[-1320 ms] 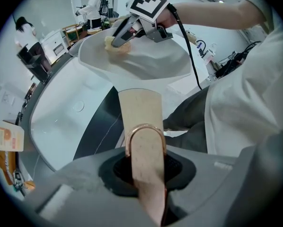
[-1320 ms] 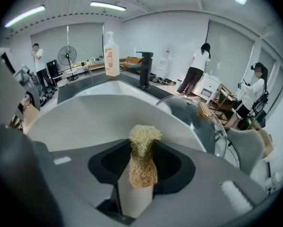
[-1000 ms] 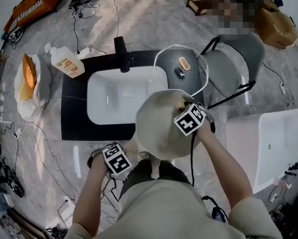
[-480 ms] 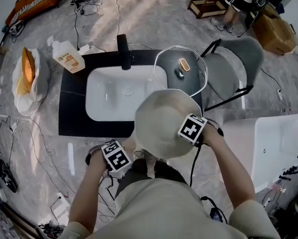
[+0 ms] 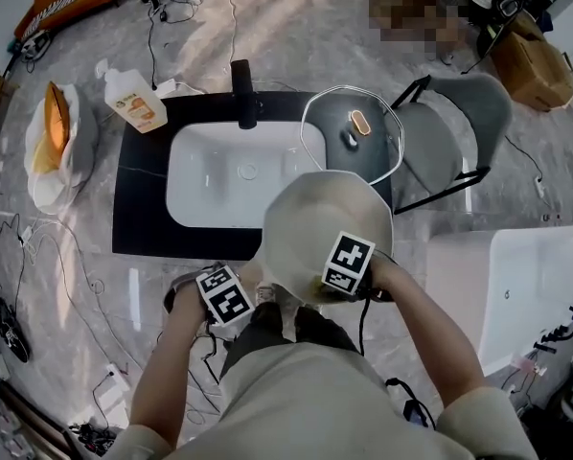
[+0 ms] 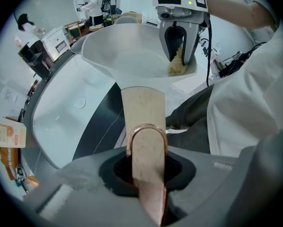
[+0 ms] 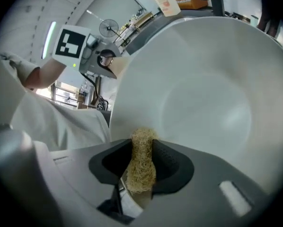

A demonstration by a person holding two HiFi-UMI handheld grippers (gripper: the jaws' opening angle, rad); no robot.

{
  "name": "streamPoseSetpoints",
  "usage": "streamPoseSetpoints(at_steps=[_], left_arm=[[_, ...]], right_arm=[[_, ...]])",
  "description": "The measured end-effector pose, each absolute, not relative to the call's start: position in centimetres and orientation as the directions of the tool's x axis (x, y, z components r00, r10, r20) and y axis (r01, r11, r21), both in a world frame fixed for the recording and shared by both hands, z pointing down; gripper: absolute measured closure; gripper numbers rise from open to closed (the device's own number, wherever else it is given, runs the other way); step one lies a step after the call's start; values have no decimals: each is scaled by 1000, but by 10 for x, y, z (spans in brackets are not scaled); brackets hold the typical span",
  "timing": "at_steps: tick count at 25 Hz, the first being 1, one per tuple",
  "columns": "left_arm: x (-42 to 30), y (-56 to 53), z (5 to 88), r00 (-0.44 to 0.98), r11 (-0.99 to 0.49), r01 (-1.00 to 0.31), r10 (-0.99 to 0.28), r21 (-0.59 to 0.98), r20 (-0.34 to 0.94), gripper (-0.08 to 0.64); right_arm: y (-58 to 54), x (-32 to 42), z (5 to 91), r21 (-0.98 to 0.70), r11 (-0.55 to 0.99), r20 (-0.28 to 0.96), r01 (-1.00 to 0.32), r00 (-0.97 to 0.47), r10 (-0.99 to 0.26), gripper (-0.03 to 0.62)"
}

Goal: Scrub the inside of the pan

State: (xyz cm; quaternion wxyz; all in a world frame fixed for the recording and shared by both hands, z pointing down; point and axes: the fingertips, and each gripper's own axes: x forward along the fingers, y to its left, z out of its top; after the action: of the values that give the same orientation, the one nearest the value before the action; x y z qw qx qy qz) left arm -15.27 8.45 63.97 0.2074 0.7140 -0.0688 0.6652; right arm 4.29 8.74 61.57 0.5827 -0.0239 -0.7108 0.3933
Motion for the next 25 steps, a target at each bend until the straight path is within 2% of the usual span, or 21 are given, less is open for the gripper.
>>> streamPoseSetpoints(at_steps=[4, 6, 10, 14, 17, 20, 25], left_arm=[[-152, 85, 638, 103, -905, -373, 177, 203, 979, 479], [-151, 85, 638, 102, -906, -372, 176, 202, 979, 480], [-152, 84, 639, 101, -907, -370, 174, 200, 979, 480], [-152, 84, 639, 104, -908, -367, 175, 201, 979, 480], [-152, 86, 639, 103, -909, -365, 176, 202, 979, 480], [-152, 86, 639, 103, -907, -365, 182, 208, 978, 480], [-153, 86, 639, 106, -903, -372, 189, 216, 976, 480]], right_arm=[[76, 4, 613, -670, 612, 733, -420, -508, 453, 453], [66, -9, 614, -666, 614, 728, -425, -548, 410, 453], [35, -29, 621, -592, 671, 762, -447, -582, 285, 451], [-3, -42, 626, -446, 763, 799, -468, -592, 104, 449], [-32, -39, 629, -293, 813, 826, -504, -562, -51, 448], [-62, -24, 634, -99, 837, 861, -539, -468, -199, 448], [-85, 16, 647, 90, 843, 911, -530, -298, -284, 449]])
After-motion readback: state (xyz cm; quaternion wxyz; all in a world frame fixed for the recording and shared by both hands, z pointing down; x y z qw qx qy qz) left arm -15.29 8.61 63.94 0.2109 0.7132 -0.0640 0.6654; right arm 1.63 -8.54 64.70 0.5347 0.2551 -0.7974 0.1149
